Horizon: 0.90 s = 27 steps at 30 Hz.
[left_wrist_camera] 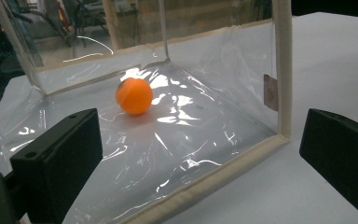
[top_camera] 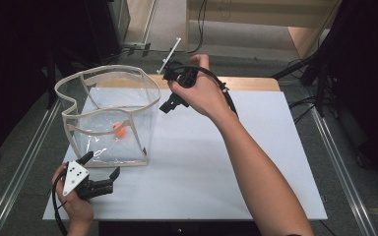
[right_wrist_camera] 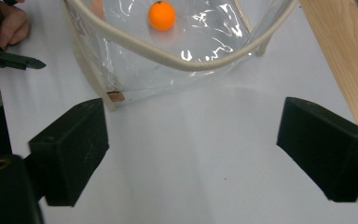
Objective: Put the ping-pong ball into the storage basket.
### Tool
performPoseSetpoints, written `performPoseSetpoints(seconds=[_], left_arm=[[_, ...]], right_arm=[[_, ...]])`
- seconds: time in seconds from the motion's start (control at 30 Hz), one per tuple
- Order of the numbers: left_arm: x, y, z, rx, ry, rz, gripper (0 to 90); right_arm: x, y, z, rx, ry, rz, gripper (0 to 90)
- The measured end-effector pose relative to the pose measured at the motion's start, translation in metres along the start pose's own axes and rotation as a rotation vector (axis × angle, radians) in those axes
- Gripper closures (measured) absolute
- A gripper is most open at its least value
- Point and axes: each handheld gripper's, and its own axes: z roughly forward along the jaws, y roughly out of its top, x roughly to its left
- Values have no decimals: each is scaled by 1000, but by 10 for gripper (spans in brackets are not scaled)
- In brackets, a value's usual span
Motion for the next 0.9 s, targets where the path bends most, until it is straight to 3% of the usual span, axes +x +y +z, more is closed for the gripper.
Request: performPoseSetpoints(seconds=[0.37,0.9], left_arm=[[0,0,0,1,1,1,0],[0,0,0,1,1,-2,0]], right_arm=[[2,-16,2,-11,-27,15,0],[11,-36,0,-29,-46,-1,0]])
